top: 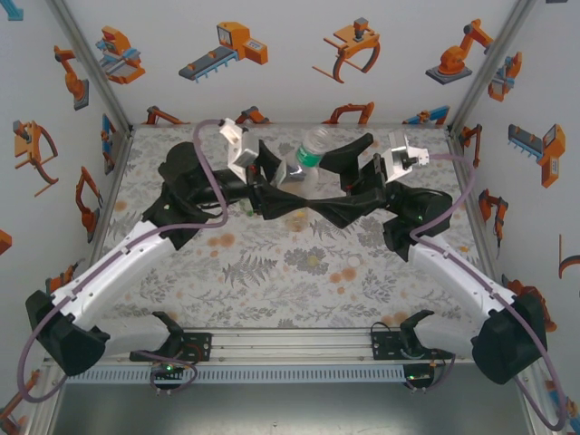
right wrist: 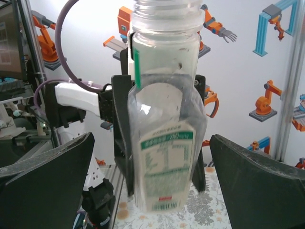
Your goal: Screw on the bottle caps
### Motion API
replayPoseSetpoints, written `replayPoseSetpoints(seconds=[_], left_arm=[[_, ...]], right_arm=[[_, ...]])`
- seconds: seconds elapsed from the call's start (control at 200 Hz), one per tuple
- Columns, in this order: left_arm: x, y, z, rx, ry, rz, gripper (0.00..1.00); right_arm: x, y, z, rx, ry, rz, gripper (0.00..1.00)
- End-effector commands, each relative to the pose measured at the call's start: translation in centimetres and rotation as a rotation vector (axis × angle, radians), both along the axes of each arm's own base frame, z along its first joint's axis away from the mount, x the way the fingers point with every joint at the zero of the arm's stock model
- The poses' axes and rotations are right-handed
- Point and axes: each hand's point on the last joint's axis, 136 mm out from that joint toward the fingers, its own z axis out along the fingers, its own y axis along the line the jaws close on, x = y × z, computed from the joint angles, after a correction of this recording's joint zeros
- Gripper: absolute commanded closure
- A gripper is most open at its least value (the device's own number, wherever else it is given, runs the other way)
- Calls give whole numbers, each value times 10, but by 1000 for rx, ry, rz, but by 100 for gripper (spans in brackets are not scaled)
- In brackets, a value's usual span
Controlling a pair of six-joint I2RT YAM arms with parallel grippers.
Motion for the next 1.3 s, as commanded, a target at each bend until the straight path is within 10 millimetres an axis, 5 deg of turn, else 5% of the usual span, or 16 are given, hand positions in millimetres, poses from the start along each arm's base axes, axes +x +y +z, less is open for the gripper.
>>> replayPoseSetpoints(seconds=[0.0, 0.185, 0.536, 0.896, 1.297], left_arm=[[11, 27, 3, -2, 1, 101, 92], [37, 67, -11, 52, 56, 230, 100], [61, 117, -51, 152, 99, 333, 100], [66, 118, -97, 215, 73, 356, 100], [72, 120, -106, 231, 91, 385, 100]], right_arm=[[7, -1, -4, -6, 26, -49, 4], [50, 8, -44, -162, 225, -213, 13], [101, -25, -178, -649, 695, -665, 34], [84, -83, -303, -1034, 1088, -943, 45], [64, -101, -386, -1201, 1278, -990, 49]])
